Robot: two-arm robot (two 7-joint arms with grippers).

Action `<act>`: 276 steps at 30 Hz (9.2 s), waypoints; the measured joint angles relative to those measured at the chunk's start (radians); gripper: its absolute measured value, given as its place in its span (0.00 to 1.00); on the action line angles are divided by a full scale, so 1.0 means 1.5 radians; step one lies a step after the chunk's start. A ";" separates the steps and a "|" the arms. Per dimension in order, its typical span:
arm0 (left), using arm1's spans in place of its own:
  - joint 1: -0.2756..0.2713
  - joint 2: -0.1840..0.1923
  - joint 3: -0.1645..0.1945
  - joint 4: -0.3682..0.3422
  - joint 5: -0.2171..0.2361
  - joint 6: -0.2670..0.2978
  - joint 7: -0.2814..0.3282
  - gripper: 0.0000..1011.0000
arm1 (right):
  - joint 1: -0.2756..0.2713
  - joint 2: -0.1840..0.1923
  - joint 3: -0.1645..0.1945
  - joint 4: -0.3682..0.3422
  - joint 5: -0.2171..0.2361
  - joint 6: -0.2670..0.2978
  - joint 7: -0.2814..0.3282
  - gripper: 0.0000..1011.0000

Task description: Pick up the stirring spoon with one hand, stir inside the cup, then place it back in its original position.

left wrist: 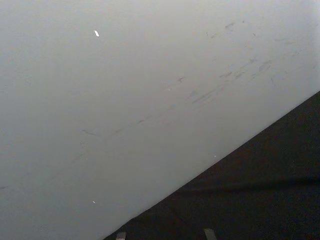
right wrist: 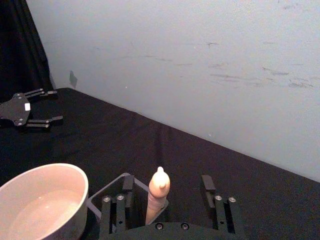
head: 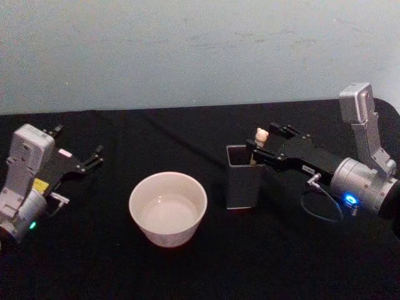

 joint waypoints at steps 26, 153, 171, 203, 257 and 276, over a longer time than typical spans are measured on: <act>0.000 0.000 0.000 0.000 0.000 0.000 0.000 0.99 | 0.000 0.000 0.000 0.000 0.000 0.000 0.000 0.21; 0.000 0.000 0.000 0.000 0.000 0.000 0.000 0.99 | 0.060 -0.012 -0.164 -0.060 0.017 -0.027 0.070 0.21; 0.000 0.000 0.000 0.000 0.000 0.000 0.000 0.99 | 0.063 -0.050 -0.187 -0.033 -0.021 -0.029 0.081 0.21; 0.000 0.000 0.000 0.000 0.000 0.000 0.000 0.99 | 0.104 -0.123 -0.151 0.054 -0.068 -0.031 0.027 0.21; 0.000 0.000 0.000 0.000 0.000 0.000 0.000 0.99 | 0.064 -0.048 -0.186 -0.044 -0.016 -0.014 0.105 0.21; 0.000 0.000 0.000 0.000 0.000 0.000 0.000 0.99 | 0.118 -0.107 -0.170 0.047 -0.030 -0.010 0.056 0.21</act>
